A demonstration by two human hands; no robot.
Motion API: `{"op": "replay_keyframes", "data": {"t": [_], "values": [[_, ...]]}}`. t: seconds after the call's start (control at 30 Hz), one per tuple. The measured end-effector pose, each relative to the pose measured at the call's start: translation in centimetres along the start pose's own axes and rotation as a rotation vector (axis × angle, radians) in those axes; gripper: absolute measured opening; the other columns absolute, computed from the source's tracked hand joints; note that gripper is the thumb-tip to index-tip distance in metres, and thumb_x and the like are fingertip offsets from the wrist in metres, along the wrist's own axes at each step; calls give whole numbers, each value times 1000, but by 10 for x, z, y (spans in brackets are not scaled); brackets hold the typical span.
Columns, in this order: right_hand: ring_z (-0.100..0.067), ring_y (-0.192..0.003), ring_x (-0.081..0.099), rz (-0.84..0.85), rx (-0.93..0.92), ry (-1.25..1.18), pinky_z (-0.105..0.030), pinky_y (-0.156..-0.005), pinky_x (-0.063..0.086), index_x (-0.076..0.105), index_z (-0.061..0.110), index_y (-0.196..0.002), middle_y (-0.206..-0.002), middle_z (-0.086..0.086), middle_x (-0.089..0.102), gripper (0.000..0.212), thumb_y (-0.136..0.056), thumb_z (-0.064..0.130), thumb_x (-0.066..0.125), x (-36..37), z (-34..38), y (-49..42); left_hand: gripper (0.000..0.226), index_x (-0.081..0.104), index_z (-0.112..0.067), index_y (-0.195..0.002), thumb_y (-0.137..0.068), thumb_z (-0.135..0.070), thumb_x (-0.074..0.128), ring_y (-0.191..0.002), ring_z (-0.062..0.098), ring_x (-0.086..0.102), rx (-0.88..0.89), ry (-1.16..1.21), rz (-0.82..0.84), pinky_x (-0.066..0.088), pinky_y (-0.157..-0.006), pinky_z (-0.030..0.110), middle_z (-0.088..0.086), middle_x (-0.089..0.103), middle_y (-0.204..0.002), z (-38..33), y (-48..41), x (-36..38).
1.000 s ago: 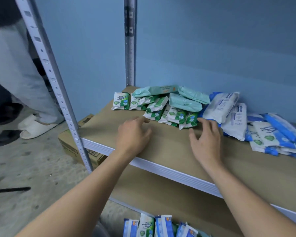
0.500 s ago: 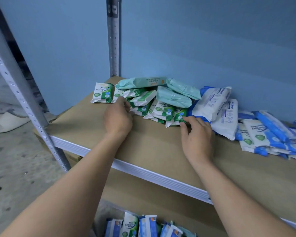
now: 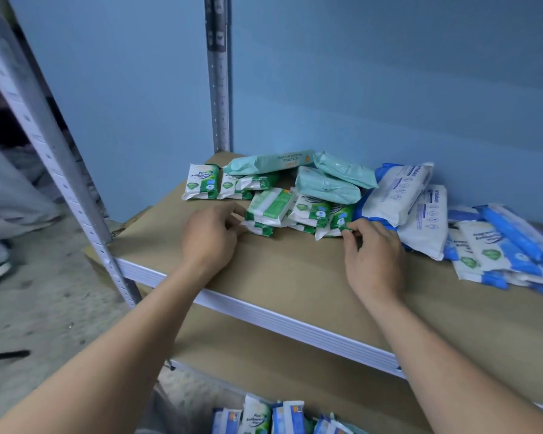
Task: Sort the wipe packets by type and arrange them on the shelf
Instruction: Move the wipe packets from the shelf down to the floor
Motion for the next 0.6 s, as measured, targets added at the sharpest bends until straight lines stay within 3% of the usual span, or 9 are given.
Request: {"op": "replay_keyframes", "data": {"t": [0.13,0.3,0.47,0.6], "values": [[-33,-85,54,11,19,-31,-44,-71,47,66,15,-91,-88,-5,65,8,-94,22,62,-2,0,1,17,72,-30,-100,-85,-23,77,-82,15,63,50,-20,5,50,-82,33,-16,66,-74,2,14,-14],[-29,-85,54,8,68,-106,-38,-70,43,65,16,-84,-86,-1,63,8,-92,15,64,-6,-3,3,18,74,-29,-100,-84,-22,79,-79,13,63,32,-46,-7,44,-71,27,-17,63,-71,12,29,-32],[-27,-80,55,4,103,-163,-38,-71,44,64,17,-79,-80,2,63,12,-89,10,67,-19,-3,18,40,73,-28,-104,-78,0,58,-91,16,67,-28,-36,1,54,-88,37,-13,70,-87,11,37,-39],[-24,-81,56,-4,114,-165,-32,-68,35,63,19,-78,-78,7,63,15,-88,10,69,-37,-4,35,35,69,-25,-113,-86,-11,53,-104,22,64,-40,25,-61,49,-95,42,-6,73,-108,-7,38,-39]]}}
Point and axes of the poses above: each hand's wrist, its own y-axis away from the middle knuckle, its own x-axis out of the palm, z = x × y, the point moved 6 cm from there along -y, towards the middle knuckle
